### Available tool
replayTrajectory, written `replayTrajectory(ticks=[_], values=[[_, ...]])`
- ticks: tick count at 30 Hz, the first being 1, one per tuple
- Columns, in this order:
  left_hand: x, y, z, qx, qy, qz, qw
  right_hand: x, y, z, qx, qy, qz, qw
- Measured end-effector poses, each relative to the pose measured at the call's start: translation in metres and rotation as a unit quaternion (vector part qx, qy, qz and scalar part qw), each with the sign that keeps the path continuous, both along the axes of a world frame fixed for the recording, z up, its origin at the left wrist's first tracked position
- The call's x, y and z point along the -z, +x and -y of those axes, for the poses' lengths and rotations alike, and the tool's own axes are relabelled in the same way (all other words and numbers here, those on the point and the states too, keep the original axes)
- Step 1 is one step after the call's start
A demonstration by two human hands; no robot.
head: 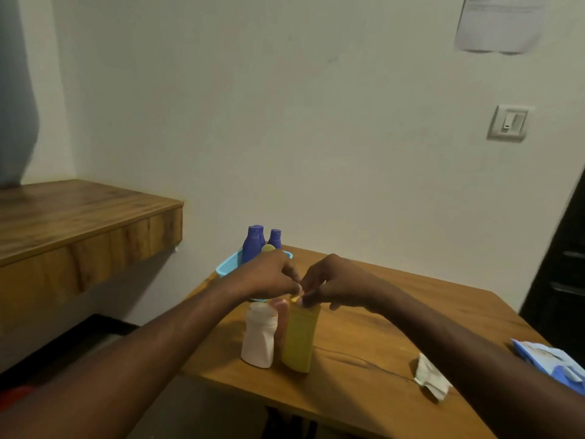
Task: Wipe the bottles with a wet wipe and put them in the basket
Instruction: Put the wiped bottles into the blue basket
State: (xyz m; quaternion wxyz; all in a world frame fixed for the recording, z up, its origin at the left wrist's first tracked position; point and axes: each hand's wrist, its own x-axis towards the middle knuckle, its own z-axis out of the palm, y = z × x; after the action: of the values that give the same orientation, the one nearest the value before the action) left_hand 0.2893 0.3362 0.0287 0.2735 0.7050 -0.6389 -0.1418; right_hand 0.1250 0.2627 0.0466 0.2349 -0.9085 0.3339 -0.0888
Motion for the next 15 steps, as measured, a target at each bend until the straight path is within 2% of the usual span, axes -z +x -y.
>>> replayTrajectory(ticks=[9, 15], values=[[0.016, -0.005, 0.000, -0.031, -0.024, -0.034, 0.999, 0.011, -0.002, -0.008, 0.012, -0.053, -0.004, 0.999], [0.007, 0.001, 0.004, -0.019, -0.058, -0.083, 0.995, -0.001, 0.000, 0.001, 0.027, -0.059, 0.036, 0.997]])
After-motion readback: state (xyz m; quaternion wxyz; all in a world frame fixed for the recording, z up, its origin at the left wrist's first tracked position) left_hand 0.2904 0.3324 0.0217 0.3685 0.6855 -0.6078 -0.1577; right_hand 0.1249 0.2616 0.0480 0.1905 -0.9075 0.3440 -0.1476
